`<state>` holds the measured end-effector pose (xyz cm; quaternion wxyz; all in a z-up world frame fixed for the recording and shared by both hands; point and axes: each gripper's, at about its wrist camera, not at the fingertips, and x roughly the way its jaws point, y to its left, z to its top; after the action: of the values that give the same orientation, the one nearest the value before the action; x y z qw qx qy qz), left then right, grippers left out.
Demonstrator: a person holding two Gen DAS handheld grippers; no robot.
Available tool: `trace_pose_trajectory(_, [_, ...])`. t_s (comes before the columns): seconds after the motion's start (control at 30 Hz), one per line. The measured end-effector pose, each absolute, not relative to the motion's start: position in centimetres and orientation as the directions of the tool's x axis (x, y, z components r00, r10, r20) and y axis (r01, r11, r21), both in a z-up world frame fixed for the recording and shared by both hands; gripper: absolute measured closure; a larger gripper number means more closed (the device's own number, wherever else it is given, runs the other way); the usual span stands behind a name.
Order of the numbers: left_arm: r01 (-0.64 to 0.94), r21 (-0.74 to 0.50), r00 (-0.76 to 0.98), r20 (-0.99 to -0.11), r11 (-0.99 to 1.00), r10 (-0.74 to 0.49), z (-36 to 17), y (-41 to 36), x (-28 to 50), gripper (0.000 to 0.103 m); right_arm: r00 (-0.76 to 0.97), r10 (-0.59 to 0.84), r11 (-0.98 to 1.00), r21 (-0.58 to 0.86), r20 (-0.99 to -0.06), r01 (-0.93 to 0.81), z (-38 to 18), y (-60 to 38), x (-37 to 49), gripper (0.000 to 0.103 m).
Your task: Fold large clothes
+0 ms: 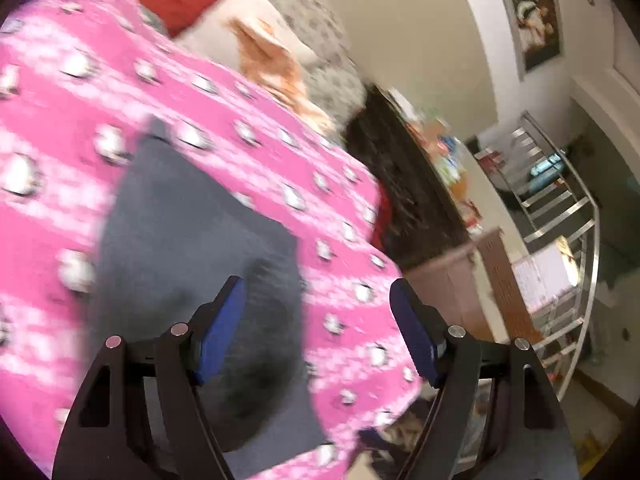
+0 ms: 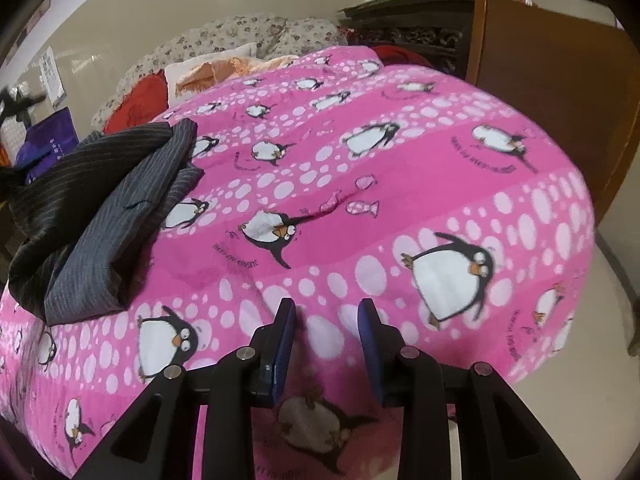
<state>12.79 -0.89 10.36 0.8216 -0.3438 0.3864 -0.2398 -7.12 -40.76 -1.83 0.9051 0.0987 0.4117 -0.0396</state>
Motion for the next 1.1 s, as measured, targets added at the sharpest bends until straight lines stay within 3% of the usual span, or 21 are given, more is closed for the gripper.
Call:
trace_pose_trajectory(0.17, [-0.013,-0.638,0.602,-0.62,0.77,-0.503,5.2,5.5,9.8,0.028,0.721,0.021,0.993,0.098,-0.692,0.066,2.3,-38.0,-7.6,0.073])
trace_pose_trajectory(0.27, [-0.058,-0.629,0.564,-0.661,0.775,-0.495,2.2,5.8,8.0,0.028,0.75,0.052,0.996,0.091,-0.659,0.011,4.4,-35.8,-7.0,0.073])
trace_pose_trajectory(0.37, [0.017,-0.626,0.556,-0.642,0.78,-0.528,1.5,4.0,6.7,0.028,0.761,0.105,0.993,0.11,-0.64,-0.044,6.0,-33.6,-5.8,0.073])
trace_pose_trajectory(0.47, [0.12,-0.65,0.51,-0.608,0.75,-0.608,1.5,1.6,6.5,0.028,0.766,0.244,0.968,0.199,-0.595,-0.154,7.9,-31.3,-4.8,0.073])
trace_pose_trajectory(0.63, [0.3,-0.509,0.476,-0.653,0.807,-0.588,1.8,-3.6,4.9,0.022,0.755,0.317,0.948,0.189,-0.575,-0.254,9.2,-26.9,-3.8,0.072])
trace_pose_trajectory(0.8, [0.298,-0.64,0.486,-0.537,0.709,-0.689,1.9,-1.3,4.5,0.022,0.694,0.466,0.885,0.296,-0.549,-0.36,9.7,-23.2,-1.5,0.067])
trace_pose_trajectory(0.9, [0.336,-0.69,0.49,-0.453,0.641,-0.744,2.1,-0.3,3.6,0.022,0.684,0.535,0.845,0.313,-0.497,-0.433,11.0,-20.8,-0.2,0.055])
trace_pose_trajectory(0.97, [0.355,-0.71,0.486,-0.416,0.608,-0.769,2.3,-0.1,3.2,0.022,0.67,0.564,0.825,0.293,-0.483,-0.484,11.7,-19.3,0.3,0.034])
trace_pose_trajectory(1.1, [0.39,-0.713,0.474,-0.387,0.583,-0.791,3.0,-0.2,3.1,0.022,0.617,0.576,0.813,0.303,-0.536,-0.497,10.5,-18.0,1.7,0.034])
